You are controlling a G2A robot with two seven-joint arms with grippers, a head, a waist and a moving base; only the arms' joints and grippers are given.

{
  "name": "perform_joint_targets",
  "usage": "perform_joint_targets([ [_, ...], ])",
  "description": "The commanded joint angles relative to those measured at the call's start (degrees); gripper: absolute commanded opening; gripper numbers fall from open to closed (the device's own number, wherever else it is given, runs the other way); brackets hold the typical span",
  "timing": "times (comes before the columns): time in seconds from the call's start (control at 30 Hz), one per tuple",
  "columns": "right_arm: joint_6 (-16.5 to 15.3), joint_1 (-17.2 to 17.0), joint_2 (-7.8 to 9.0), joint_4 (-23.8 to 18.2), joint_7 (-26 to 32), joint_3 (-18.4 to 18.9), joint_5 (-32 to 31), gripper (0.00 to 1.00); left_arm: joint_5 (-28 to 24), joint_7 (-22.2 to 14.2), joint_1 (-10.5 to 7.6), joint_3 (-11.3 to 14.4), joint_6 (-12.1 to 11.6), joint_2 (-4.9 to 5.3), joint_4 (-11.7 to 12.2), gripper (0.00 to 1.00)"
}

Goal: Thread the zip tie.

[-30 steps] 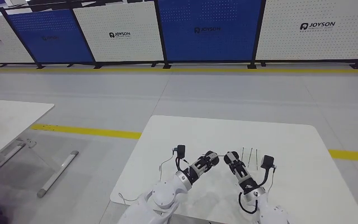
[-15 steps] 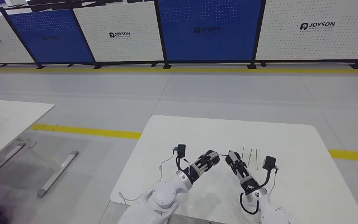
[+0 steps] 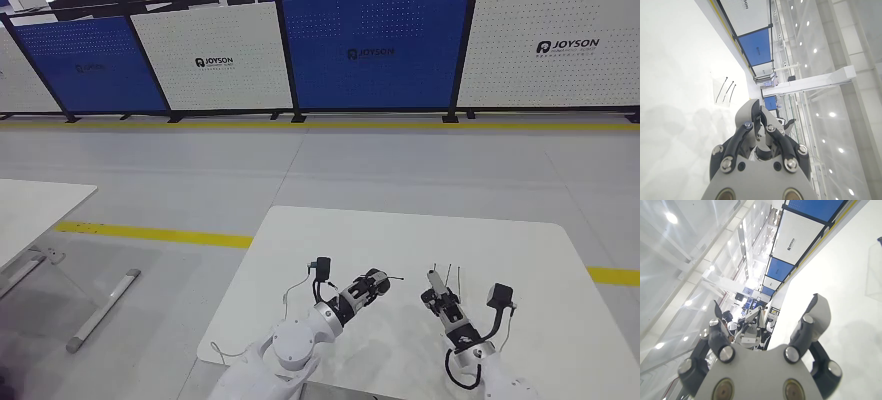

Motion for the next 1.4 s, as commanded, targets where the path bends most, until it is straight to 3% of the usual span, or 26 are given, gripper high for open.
perform_joint_targets([
  [0.0, 0.01, 0.00, 0.00, 0.00, 0.00, 0.00, 0.00, 1.00, 0.00, 0.00, 0.00, 0.00, 0.00, 0.00, 0.00, 0.00],
  [0.17, 0.01, 0.00, 0.00, 0.00, 0.00, 0.00, 0.00, 1.00, 0.22, 0.63, -0.06, 0.23, 0.01, -0.08, -0.04, 0.00],
  [0.27, 0.01, 0.00, 0.00, 0.00, 0.00, 0.00, 0.00, 1.00, 0.34, 1.96, 0.05, -0.08, -1.41, -0.15, -0.58, 0.00],
  [0.5, 0.01, 0.00, 0.00, 0.00, 0.00, 0.00, 0.00, 1.00, -2.31, -0.22, 2.94, -4.26, -2.06, 0.66, -4.20, 0.00],
  [1.37, 0.01, 0.00, 0.00, 0.00, 0.00, 0.00, 0.00, 1.00, -2.31, -0.22, 2.94, -4.26, -2.06, 0.66, -4.20, 0.00],
])
